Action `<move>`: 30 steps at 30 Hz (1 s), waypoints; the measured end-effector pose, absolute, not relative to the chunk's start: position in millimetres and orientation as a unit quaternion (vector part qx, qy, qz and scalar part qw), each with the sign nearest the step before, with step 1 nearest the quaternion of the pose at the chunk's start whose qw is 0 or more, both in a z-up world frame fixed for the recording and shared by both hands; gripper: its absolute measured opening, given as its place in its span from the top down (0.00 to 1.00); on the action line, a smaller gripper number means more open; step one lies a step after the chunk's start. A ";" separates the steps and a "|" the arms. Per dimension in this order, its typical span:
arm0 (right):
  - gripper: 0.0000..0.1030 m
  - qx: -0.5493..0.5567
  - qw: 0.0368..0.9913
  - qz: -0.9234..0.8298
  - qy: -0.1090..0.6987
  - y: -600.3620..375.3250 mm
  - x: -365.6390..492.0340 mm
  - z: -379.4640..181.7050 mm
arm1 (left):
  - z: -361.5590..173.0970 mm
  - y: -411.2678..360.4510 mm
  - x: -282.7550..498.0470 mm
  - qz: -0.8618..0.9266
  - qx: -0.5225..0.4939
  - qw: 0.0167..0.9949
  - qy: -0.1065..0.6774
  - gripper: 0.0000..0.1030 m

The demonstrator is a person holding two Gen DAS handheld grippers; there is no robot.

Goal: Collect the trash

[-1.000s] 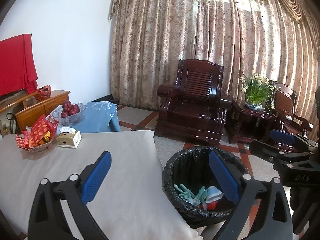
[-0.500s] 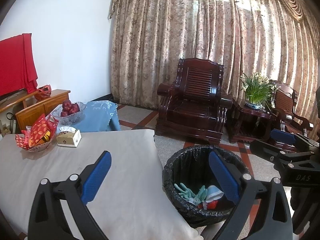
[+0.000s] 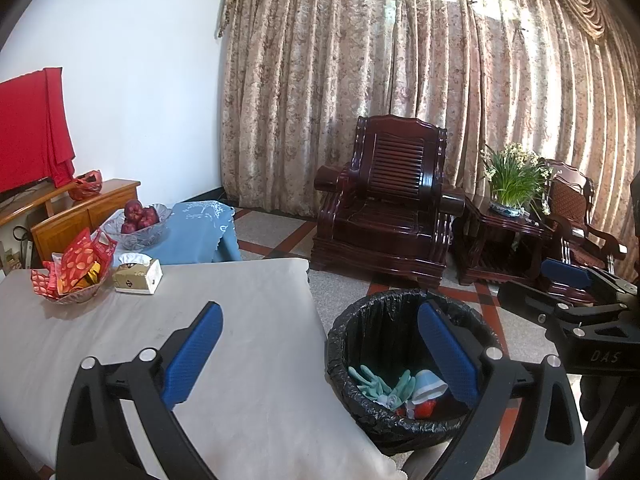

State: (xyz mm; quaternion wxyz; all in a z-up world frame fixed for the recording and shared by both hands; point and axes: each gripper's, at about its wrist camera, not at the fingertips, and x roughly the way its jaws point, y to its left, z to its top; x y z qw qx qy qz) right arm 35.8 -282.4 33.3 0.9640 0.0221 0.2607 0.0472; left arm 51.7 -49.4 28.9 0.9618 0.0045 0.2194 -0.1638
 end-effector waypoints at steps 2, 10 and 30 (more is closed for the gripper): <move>0.05 0.022 0.964 0.047 0.260 -282.6 35.9 33.7 | 28.7 -49.1 51.9 -0.164 0.005 0.962 0.220 0.07; 0.05 0.022 0.964 0.047 0.261 -283.0 36.2 34.0 | 27.6 -50.4 52.4 -0.164 0.006 0.962 0.220 0.07; 0.05 0.023 0.964 0.047 0.260 -282.4 37.1 34.1 | 27.0 -51.9 52.5 -0.165 0.006 0.961 0.222 0.07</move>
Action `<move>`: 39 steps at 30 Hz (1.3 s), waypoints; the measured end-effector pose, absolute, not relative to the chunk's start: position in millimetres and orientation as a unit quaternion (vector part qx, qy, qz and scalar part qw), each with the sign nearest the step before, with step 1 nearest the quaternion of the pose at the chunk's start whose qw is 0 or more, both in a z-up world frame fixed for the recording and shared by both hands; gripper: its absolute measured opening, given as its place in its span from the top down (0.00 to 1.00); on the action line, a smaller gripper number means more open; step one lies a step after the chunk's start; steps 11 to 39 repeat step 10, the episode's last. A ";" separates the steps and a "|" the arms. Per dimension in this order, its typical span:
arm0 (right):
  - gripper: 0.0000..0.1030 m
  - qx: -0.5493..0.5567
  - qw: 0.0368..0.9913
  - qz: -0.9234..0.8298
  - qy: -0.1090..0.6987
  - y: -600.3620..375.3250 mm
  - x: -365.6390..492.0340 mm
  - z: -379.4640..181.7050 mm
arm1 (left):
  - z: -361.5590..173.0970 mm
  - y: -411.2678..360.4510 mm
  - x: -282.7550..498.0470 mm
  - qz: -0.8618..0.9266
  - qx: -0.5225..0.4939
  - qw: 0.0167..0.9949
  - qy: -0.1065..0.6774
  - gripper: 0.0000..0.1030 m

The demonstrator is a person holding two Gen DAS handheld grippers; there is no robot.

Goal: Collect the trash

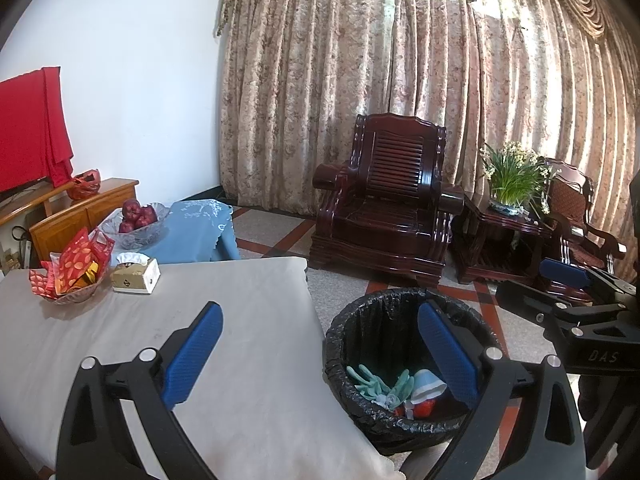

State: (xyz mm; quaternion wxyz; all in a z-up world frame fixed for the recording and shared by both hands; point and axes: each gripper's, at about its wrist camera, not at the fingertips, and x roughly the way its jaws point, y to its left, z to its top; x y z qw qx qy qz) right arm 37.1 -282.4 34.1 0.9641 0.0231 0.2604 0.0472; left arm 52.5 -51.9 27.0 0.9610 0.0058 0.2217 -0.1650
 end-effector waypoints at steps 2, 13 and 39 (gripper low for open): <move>0.05 0.022 0.964 0.047 0.261 -283.4 36.7 35.1 | 26.9 -51.9 53.4 -0.165 0.006 0.961 0.223 0.07; 0.05 0.022 0.964 0.047 0.261 -284.0 37.0 35.2 | 26.1 -51.3 56.4 -0.165 0.008 0.960 0.227 0.07; 0.05 0.022 0.964 0.047 0.261 -284.0 37.0 35.2 | 26.1 -51.3 56.4 -0.165 0.008 0.960 0.227 0.07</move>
